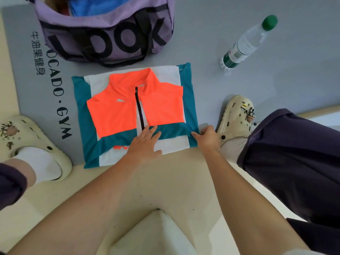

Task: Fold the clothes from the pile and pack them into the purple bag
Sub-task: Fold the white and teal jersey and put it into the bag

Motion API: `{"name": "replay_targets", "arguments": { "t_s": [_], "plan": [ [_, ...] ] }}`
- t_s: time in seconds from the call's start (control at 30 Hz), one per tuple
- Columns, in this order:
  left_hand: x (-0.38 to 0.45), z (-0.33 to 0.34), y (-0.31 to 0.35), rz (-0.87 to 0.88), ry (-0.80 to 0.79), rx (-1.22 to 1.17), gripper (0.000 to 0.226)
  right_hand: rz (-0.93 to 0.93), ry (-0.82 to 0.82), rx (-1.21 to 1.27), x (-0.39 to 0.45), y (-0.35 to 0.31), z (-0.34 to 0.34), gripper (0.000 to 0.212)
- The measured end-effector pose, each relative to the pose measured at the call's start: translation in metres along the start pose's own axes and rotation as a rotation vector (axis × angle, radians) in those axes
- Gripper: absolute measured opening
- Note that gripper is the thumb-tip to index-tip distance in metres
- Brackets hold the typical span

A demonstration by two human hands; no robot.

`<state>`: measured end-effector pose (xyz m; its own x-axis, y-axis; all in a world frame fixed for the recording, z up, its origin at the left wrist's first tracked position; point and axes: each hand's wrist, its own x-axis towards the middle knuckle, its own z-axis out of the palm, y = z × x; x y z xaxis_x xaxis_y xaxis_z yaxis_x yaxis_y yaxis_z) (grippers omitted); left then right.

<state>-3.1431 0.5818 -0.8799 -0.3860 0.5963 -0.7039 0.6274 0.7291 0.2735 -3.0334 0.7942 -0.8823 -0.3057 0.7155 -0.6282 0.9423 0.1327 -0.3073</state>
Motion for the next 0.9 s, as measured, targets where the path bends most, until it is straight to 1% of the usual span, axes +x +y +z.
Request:
{"name": "replay_targets", "arguments": {
  "t_s": [0.1,0.23,0.37,0.43,0.5,0.57,0.63,0.67,0.7,0.73,0.77,0.8,0.83,0.87,0.9],
  "plan": [
    [0.0,0.0,0.001,0.0,0.001,0.0,0.079,0.006,-0.035,0.032,0.005,0.004,-0.001,0.033],
    [-0.002,0.0,-0.001,-0.005,-0.003,-0.016,0.079,-0.007,-0.074,0.108,0.008,0.004,-0.003,0.04],
    [-0.001,-0.001,-0.001,-0.006,-0.007,-0.071,0.074,-0.05,-0.146,0.008,0.012,0.001,-0.009,0.045],
    [-0.001,0.001,-0.002,-0.004,0.008,-0.085,0.071,-0.074,-0.171,0.014,0.013,0.001,-0.011,0.046],
    [-0.001,0.002,-0.001,-0.006,0.014,-0.086,0.07,-0.082,-0.187,0.1,0.012,0.001,-0.016,0.039],
    [-0.001,0.0,0.002,-0.017,0.007,-0.086,0.068,-0.085,-0.251,0.224,0.009,0.001,-0.022,0.029],
    [0.0,-0.008,0.007,-0.051,0.019,-0.106,0.066,-0.067,-0.402,0.423,0.003,-0.002,-0.028,0.022],
    [0.001,-0.013,0.01,-0.066,0.068,-0.136,0.062,-0.065,-0.477,0.512,0.0,-0.004,-0.028,0.019],
    [0.003,-0.019,0.014,-0.076,0.153,-0.199,0.055,-0.076,-0.536,0.565,-0.002,-0.008,-0.028,0.018],
    [0.004,-0.025,0.019,-0.086,0.242,-0.317,0.045,-0.096,-0.585,0.589,-0.004,-0.013,-0.026,0.019],
    [0.006,-0.032,0.025,-0.099,0.302,-0.509,0.034,-0.118,-0.631,0.602,-0.005,-0.02,-0.024,0.019],
    [0.009,-0.04,0.032,-0.122,0.309,-0.749,0.025,-0.143,-0.675,0.611,-0.007,-0.026,-0.021,0.018],
    [0.013,-0.047,0.04,-0.151,0.26,-0.981,0.02,-0.17,-0.713,0.614,-0.008,-0.032,-0.018,0.018],
    [0.017,-0.053,0.047,-0.183,0.194,-1.161,0.019,-0.193,-0.739,0.606,-0.009,-0.038,-0.015,0.018],
    [0.022,-0.056,0.053,-0.204,0.145,-1.25,0.021,-0.21,-0.754,0.591,-0.011,-0.042,-0.012,0.016]
  ]
}}
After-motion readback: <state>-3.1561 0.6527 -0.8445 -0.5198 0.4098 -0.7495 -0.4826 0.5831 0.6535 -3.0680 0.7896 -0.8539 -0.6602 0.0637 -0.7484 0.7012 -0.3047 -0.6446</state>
